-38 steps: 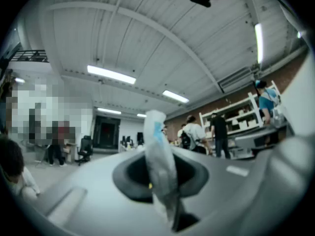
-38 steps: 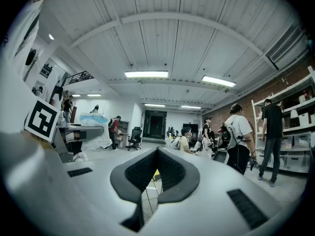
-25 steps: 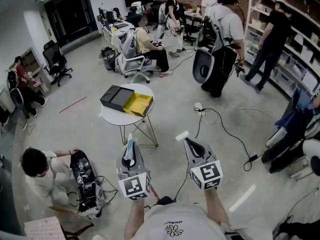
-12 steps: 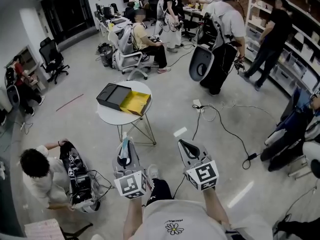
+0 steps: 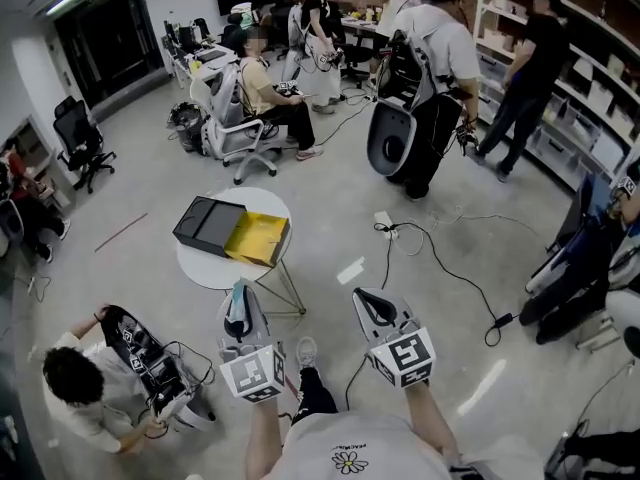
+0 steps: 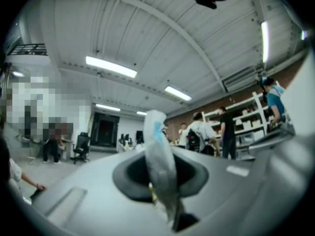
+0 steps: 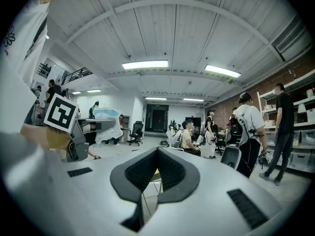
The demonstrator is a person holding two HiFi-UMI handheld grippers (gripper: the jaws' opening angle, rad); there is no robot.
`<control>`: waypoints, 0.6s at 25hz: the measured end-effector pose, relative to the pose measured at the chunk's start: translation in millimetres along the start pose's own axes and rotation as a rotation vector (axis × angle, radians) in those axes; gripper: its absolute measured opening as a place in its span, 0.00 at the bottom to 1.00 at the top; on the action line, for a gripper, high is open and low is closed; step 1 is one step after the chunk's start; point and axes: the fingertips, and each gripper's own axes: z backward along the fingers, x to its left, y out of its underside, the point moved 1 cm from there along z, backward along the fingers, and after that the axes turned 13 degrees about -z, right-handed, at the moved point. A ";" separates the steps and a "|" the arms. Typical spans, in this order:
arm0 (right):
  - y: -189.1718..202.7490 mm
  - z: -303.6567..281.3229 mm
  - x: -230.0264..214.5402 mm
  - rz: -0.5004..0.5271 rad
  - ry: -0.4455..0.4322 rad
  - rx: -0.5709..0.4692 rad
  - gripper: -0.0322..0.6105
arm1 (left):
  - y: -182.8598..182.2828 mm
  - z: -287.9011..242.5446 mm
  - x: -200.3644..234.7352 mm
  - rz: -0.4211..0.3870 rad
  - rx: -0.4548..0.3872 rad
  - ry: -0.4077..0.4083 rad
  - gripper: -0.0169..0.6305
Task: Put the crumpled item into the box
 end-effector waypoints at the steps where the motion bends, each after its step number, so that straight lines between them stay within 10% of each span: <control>1: -1.9 -10.8 -4.0 -0.006 0.009 0.005 0.05 | 0.6 -11.7 3.6 0.001 -0.001 0.006 0.11; 15: -47.1 -198.5 -49.9 -0.056 0.053 0.015 0.05 | 24.1 -189.5 68.8 0.007 -0.013 0.064 0.10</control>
